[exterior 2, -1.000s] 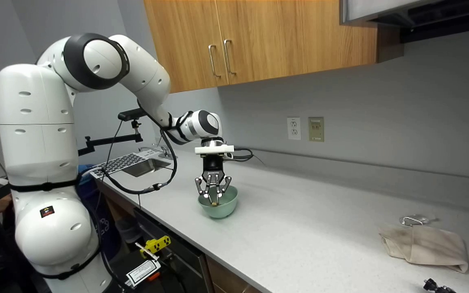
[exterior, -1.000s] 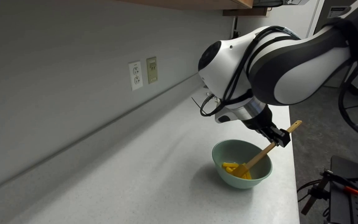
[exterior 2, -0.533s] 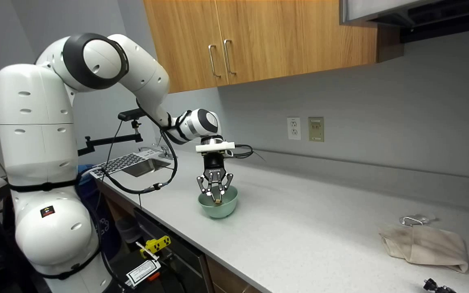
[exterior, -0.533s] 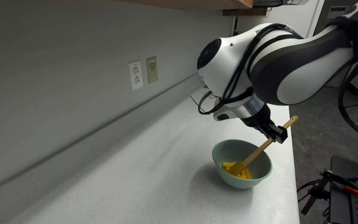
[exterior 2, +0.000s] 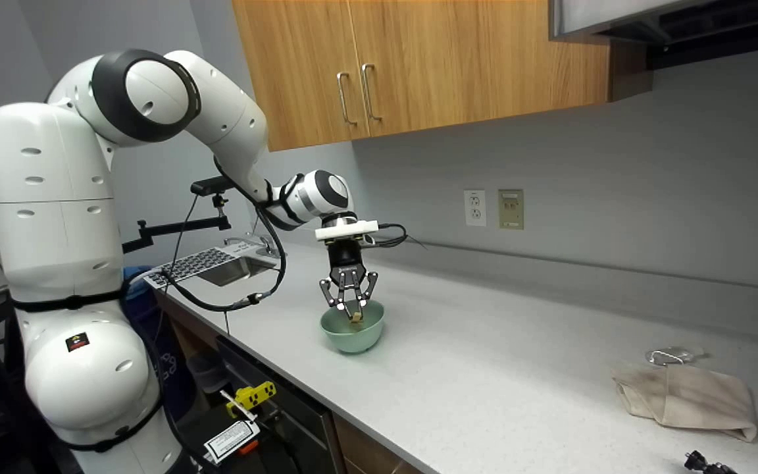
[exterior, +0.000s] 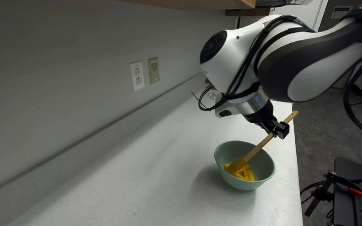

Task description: Use the spatula to stir the contents in the bowl

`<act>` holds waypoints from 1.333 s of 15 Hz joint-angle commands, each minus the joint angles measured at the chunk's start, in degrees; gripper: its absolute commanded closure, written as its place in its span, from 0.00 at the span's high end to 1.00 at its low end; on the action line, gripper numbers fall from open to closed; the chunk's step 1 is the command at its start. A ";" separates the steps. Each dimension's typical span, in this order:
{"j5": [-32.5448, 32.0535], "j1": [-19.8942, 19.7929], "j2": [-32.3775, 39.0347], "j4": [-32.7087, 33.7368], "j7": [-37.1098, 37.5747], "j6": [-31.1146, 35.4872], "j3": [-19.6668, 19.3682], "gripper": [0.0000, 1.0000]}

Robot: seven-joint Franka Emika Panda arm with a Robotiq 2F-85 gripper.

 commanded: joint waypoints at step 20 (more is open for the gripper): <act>2.40 -0.75 3.59 -2.25 0.14 4.21 -0.91 0.06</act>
